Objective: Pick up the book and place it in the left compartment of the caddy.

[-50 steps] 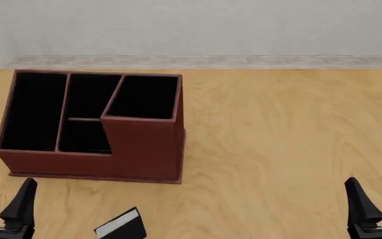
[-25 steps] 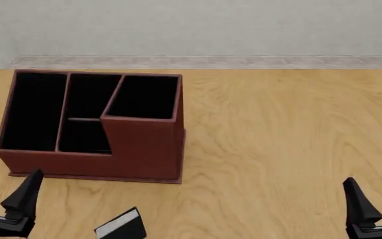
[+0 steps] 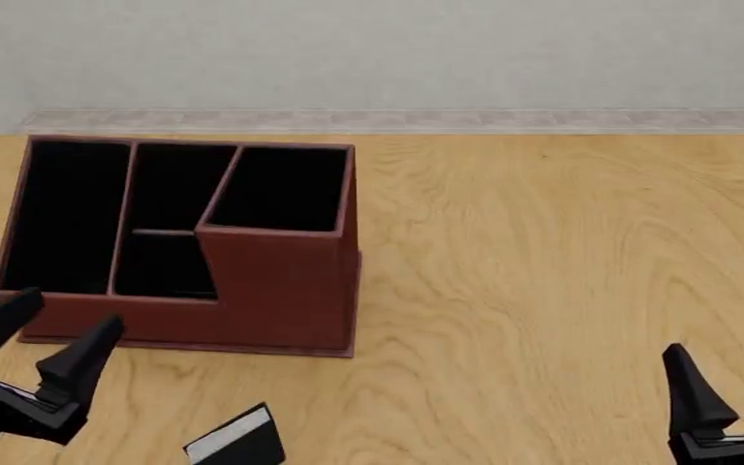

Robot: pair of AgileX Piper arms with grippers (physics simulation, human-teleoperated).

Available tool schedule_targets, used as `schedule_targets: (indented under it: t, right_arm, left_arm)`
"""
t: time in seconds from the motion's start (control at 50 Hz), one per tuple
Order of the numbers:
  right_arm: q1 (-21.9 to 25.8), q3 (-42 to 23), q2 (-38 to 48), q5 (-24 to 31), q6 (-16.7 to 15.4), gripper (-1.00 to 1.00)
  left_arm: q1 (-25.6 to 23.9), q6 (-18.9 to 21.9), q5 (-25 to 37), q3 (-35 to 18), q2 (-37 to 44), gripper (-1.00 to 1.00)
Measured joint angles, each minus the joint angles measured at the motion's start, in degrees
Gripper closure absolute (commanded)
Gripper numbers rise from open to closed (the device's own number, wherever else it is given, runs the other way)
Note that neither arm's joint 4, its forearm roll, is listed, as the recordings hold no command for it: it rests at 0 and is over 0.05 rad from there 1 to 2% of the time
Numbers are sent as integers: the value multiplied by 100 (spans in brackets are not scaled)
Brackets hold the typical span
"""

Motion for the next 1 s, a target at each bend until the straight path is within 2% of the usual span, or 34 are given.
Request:
schedule_targets:
  t: [0.3,0.56,1.0]
  right_arm:
    - [-1,2,85,-57,-33,-100]
    - [-6,2,157,-110,-44,-100]
    - [-16,3,187,-126,-46,-100]
  left_arm:
    - [-747,218,1007,-757,463,-100]
    - [-1202,453,1679,-1305,640,-100]
    - [-1829,598,2128,-1576,842,-100]
